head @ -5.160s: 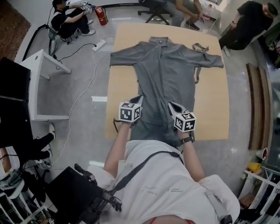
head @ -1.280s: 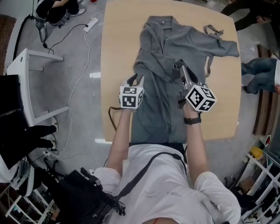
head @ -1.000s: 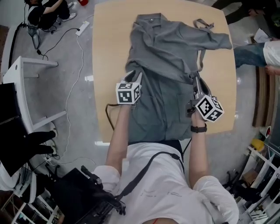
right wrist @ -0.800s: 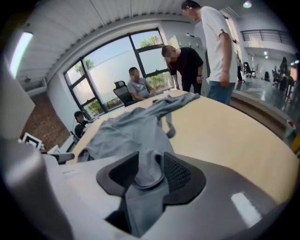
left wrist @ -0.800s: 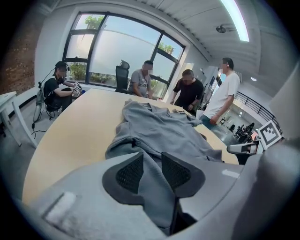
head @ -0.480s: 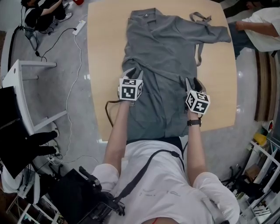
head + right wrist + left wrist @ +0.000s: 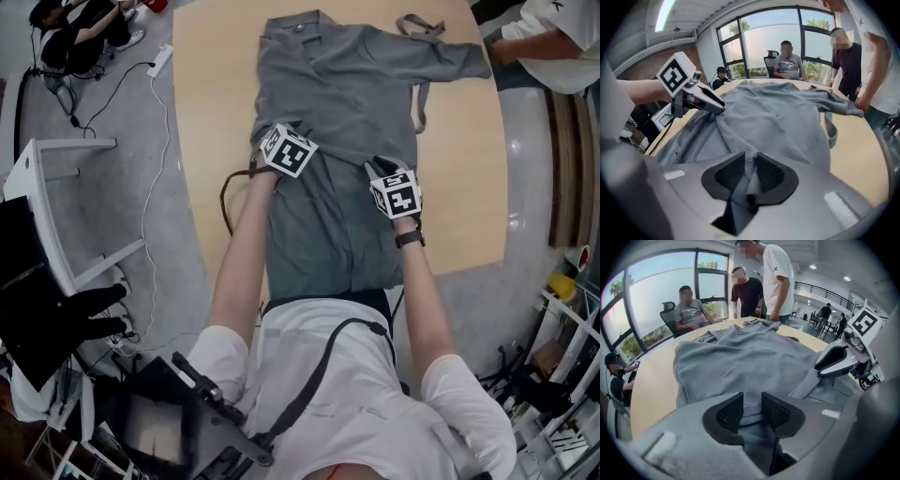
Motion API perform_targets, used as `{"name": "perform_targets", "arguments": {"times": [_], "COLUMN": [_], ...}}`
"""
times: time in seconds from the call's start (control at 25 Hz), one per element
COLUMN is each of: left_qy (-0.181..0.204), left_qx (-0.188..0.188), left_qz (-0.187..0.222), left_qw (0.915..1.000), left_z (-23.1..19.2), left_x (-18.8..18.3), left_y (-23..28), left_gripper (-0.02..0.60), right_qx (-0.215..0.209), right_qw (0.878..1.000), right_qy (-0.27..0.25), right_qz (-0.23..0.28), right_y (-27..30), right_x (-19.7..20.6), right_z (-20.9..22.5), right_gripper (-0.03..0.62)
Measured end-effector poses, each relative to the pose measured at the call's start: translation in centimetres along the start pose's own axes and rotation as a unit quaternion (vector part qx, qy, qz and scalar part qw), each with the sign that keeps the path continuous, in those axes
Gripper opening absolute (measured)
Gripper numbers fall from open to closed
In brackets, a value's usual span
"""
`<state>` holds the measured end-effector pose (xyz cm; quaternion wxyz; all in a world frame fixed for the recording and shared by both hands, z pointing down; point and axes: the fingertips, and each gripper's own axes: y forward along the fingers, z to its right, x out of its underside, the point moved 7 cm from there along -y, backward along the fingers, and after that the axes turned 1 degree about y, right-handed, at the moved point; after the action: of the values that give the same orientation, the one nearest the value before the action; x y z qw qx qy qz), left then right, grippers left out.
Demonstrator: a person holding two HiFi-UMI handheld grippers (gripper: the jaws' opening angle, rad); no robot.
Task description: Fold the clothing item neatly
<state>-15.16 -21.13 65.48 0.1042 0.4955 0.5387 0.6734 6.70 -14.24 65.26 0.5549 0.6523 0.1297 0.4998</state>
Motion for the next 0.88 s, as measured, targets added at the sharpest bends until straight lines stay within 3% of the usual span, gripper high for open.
{"name": "perform_targets", "arguments": {"times": [0.12, 0.2, 0.28, 0.32, 0.4, 0.56, 0.76, 0.88], "left_qy": [-0.043, -0.062, -0.047, -0.031, -0.009, -0.025, -0.034, -0.045], "left_qx": [-0.008, -0.012, -0.012, -0.01, -0.006, -0.001, 0.003, 0.002], "left_qz": [0.025, 0.044, 0.045, 0.041, 0.032, 0.036, 0.04, 0.045], "left_qw": [0.9987, 0.997, 0.9978, 0.9986, 0.9994, 0.9991, 0.9986, 0.998], "left_z": [-0.1, 0.0, 0.7, 1.2, 1.8, 2.8, 3.7, 3.7], "left_x": [0.3, 0.5, 0.6, 0.6, 0.4, 0.5, 0.5, 0.7], "left_y": [-1.4, -2.4, -2.6, -2.4, -1.7, -1.7, -2.3, -2.8], "left_gripper": [0.127, 0.126, 0.126, 0.126, 0.126, 0.126, 0.126, 0.127], "right_qx": [-0.033, -0.055, -0.049, -0.033, 0.006, 0.057, 0.08, 0.077], "right_qw": [0.999, 0.998, 0.999, 0.999, 1.0, 0.998, 0.996, 0.997], "right_qy": [-0.01, -0.013, -0.007, -0.003, 0.003, -0.015, -0.036, -0.029], "right_qz": [0.014, -0.001, -0.013, -0.009, 0.012, 0.032, -0.01, -0.011], "right_y": [-2.7, -3.8, -4.2, -4.4, -4.5, -2.9, -0.1, -0.7], "right_x": [1.2, 3.3, 5.3, 5.6, 4.9, 1.6, 0.5, 0.9], "right_z": [-2.0, -3.5, -3.9, -3.6, -2.2, -0.1, 1.6, 1.7], "right_gripper": [0.006, 0.006, 0.006, 0.046, 0.204, 0.215, 0.191, 0.019]}}
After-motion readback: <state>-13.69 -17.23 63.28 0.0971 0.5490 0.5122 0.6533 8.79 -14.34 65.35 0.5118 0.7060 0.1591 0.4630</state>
